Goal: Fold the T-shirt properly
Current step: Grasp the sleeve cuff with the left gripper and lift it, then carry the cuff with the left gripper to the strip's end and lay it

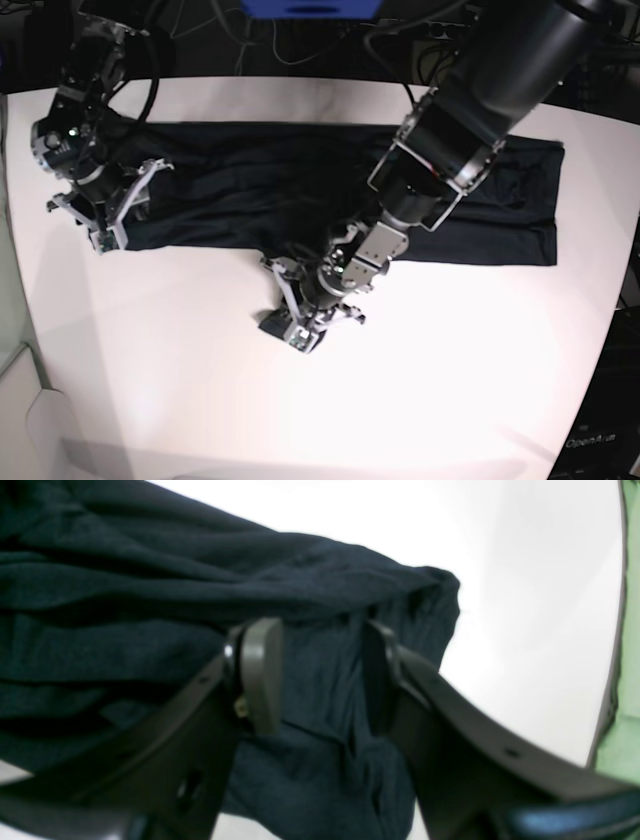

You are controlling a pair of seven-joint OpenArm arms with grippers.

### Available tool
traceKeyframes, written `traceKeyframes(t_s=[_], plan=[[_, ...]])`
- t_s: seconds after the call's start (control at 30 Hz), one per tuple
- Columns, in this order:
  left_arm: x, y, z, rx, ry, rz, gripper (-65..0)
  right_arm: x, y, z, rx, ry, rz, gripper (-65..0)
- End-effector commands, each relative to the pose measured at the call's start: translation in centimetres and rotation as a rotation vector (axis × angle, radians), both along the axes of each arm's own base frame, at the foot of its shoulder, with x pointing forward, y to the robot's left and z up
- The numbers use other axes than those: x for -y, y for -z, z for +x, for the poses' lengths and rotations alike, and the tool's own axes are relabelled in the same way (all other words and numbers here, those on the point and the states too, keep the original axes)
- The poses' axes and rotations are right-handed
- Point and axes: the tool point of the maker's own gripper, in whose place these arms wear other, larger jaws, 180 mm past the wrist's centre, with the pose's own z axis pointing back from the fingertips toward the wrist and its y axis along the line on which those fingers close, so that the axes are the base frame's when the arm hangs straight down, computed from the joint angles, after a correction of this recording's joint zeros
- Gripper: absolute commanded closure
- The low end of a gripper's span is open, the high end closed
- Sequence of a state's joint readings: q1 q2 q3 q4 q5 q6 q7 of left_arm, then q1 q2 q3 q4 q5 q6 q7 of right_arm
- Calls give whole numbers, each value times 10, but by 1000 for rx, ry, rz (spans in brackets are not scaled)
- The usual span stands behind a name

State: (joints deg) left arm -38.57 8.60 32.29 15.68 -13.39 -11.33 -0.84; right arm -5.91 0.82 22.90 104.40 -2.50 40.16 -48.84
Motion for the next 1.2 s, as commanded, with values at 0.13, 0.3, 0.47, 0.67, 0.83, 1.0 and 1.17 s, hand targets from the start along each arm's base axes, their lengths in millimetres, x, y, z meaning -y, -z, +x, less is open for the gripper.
traceKeyframes(t_s=[0.13,0.3,0.47,0.67,0.83,1.0,1.17], plan=[[8,-33,19,4,-53,-95,0,-3,-12,10,50,-15,4,-273],[-11,-48,22,-1,-90,-126,0,-3,-12,10,54,-16,6,-273],[-40,-73,14,25,-131,-153,0,-12,-12,13,55,-47,8,-273],[-81,-97,-5,68,-176,-143,0,-18,-12,14,56,-64,10,-273],[-125,-107,-23,83,-242,-116,0,-24,-12,15,56,-80,14,-273],[-177,-117,-47,93,-323,-62,0,-29,-11,16,55,-89,22,-273],[-212,-121,-78,106,-332,6,0,-39,-10,17,53,-119,27,-271]])
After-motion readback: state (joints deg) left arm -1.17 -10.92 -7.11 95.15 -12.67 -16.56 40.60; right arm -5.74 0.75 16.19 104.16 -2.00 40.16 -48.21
